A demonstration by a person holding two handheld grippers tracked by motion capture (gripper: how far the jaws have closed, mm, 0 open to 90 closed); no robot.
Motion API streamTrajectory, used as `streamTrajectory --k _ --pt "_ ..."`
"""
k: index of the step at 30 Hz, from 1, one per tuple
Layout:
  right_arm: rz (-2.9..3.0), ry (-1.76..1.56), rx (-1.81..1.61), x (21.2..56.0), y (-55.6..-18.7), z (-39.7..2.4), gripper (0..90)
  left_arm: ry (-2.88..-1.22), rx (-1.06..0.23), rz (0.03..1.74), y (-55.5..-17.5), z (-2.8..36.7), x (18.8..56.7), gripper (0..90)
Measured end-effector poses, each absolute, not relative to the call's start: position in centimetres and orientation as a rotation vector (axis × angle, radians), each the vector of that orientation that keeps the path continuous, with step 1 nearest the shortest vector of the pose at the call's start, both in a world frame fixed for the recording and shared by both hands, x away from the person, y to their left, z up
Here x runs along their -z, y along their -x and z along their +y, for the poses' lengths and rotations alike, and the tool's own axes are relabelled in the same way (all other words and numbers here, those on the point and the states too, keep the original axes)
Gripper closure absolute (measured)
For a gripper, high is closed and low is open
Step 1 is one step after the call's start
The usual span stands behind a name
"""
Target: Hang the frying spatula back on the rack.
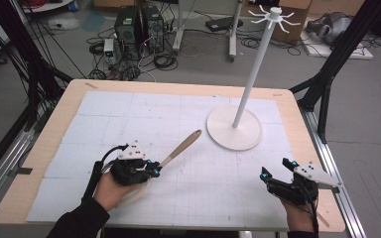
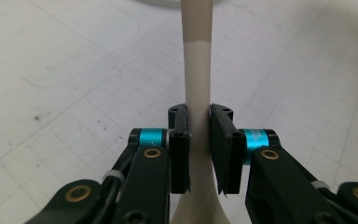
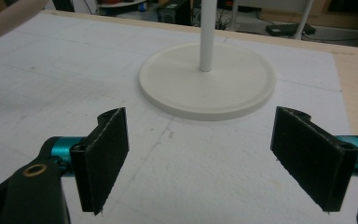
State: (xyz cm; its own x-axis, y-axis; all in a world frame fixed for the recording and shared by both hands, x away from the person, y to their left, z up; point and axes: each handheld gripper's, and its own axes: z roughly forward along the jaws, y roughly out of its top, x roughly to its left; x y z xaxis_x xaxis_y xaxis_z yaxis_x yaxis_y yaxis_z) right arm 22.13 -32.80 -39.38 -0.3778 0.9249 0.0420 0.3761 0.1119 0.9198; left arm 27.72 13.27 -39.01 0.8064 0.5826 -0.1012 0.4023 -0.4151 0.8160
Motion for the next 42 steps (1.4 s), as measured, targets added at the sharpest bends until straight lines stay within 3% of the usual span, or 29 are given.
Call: streamTrajectory --k 10,24,39,42 --pt "1.903 -1.181 -1.418 38.2 -23.1 -28.6 17.9 -1.838 -0.314 0.734 -27.1 14.9 37.8 77.7" --pt "1.984 -0.965 -1.55 34.0 -26.0 -21.6 17.9 -1.7 -0.398 0.729 -26.8 15.6 36.0 77.7" --pt "2.057 -0.851 -1.677 30.8 -29.2 -14.8 18.4 -1.739 -0.456 0.661 -25.5 13.6 36.1 77.6" --pt "2.075 -0.842 -1.713 30.5 -29.5 -13.8 22.5 -1.734 -0.453 0.661 -25.4 13.7 36.0 77.6"
